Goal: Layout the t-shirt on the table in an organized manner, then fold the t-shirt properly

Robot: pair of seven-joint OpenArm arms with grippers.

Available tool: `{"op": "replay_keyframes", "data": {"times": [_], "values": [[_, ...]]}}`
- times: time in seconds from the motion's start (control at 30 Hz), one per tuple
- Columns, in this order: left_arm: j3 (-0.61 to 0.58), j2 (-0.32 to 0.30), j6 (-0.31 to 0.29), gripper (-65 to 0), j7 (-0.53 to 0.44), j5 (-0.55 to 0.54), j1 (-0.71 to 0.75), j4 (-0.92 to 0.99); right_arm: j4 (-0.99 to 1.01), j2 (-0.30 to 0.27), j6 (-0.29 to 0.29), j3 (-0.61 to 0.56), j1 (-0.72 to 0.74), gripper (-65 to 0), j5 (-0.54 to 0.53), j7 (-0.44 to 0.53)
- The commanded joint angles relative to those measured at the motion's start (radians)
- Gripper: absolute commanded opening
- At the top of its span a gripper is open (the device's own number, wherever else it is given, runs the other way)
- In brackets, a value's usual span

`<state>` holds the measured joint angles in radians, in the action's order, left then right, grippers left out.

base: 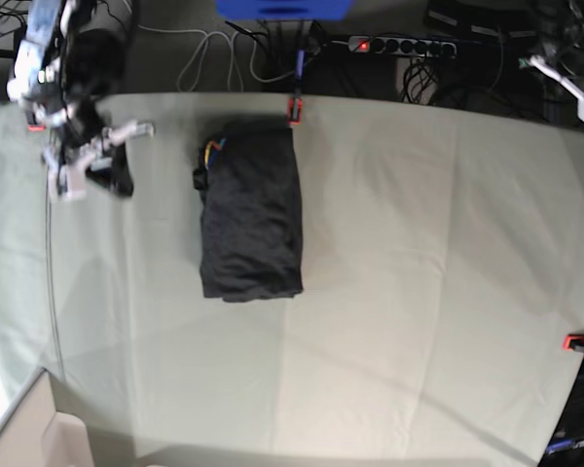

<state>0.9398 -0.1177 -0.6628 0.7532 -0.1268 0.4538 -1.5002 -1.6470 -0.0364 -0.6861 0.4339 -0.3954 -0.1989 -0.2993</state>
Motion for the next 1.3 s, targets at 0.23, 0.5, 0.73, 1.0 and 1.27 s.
{"op": "replay_keyframes", "data": {"times": [0.23, 0.5, 0.73, 1.0, 1.27], "values": [[-0.138, -0.015, -0.035, -64.9, -0.272, -0.003, -0.008, 0.223, -0.049, 0.094, -0.012, 0.171, -0.207, -65.0, -0.021, 0.044], [-0.218, -0.02, -0.035, -64.9, -0.533, 0.002, -0.068, 0.59, 0.258, 0.112, -0.012, 0.219, -0.288, -65.0, -0.014, 0.174], [-0.253, -0.024, -0.035, -64.9, -0.739, 0.207, -0.178, 0.861, 0.673, 0.071, -0.012, 0.127, -0.208, -65.0, 0.094, 0.441], [-0.253, -0.072, 0.122, -64.9, -1.013, 0.431, -0.381, 1.351, 1.445, -0.001, 0.197, 0.035, 0.052, -65.0, 0.344, 0.944], [-0.252, -0.037, 0.545, -64.9, -1.056, 0.635, -0.422, 1.415, 1.591, -0.027, 0.848, -0.08, 0.128, -65.0, 0.484, 1.021]]}}
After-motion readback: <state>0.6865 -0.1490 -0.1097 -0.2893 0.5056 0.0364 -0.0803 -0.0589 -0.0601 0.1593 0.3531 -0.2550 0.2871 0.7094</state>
